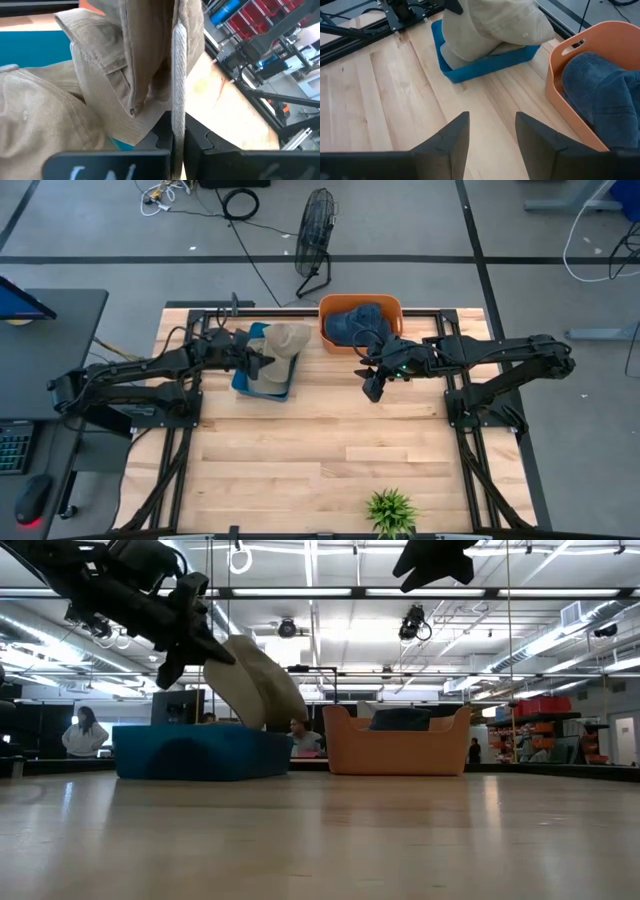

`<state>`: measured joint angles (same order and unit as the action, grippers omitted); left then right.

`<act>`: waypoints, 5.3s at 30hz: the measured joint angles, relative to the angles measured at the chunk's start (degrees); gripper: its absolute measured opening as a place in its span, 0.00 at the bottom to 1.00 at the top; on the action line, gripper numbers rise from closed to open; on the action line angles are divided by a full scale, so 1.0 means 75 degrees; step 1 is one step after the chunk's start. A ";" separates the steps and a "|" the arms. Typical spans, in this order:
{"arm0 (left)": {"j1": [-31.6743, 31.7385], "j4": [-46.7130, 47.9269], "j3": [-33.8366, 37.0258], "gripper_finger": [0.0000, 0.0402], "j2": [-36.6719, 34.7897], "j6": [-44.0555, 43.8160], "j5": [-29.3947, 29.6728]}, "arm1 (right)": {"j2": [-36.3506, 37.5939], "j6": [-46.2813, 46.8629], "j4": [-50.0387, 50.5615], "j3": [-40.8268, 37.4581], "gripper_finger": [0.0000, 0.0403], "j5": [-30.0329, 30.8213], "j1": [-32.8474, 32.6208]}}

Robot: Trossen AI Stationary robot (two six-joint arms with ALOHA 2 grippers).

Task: Pick & Place hat
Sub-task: Put the brown cap into the blue bin

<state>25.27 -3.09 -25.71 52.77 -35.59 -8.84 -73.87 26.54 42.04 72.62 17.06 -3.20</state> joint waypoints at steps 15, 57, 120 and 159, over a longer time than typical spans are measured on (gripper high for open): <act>-0.0150 0.0819 0.0000 0.08 0.0000 0.0005 -0.0106 | 0.0000 -0.0002 -0.0003 0.0000 0.41 0.0000 0.0000; 0.0579 0.4997 -0.1999 0.52 0.0369 0.1669 0.0260 | 0.0000 -0.1071 -0.0006 0.0000 0.41 -0.0021 -0.0003; 0.1816 0.5704 -0.3378 0.47 0.3239 0.4280 0.0384 | -0.4273 -0.1845 -0.4575 0.1370 0.00 -0.0930 0.1746; 0.1250 0.5617 -0.4613 0.56 0.3103 0.4646 0.1446 | -0.2882 -0.2406 -0.3013 0.1367 0.00 -0.0533 0.1385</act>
<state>34.64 39.03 -60.31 76.04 -0.75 2.01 -95.48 8.49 19.44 82.87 13.06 7.18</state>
